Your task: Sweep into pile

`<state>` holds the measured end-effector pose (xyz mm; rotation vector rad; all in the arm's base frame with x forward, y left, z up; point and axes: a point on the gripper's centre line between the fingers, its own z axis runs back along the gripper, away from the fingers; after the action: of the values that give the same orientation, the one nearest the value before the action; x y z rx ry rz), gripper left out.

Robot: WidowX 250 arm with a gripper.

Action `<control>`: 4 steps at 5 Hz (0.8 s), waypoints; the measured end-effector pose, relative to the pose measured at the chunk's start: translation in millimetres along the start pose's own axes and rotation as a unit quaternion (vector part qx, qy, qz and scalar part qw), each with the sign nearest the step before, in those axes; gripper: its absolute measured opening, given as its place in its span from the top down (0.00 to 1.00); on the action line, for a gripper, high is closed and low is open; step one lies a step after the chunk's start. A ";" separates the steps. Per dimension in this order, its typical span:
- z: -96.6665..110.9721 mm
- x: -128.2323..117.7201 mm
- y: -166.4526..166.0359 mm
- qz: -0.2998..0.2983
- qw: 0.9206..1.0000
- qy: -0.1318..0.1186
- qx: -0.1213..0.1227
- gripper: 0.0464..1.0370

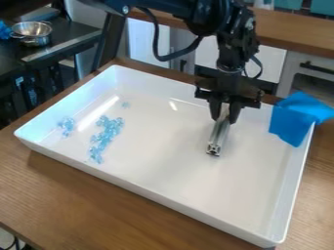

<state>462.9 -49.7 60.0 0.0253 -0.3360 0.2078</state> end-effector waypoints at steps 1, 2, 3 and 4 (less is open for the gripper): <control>-1.3 4.1 13.2 0.015 1.000 0.000 0.004 0.71; -3.0 6.8 22.2 0.023 1.000 -0.003 0.005 0.71; -4.8 12.2 46.1 0.047 0.999 -0.002 0.011 0.71; -6.0 14.6 65.4 0.065 0.998 0.003 0.013 0.71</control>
<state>464.8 17.5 58.5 0.0280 -0.3296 0.3413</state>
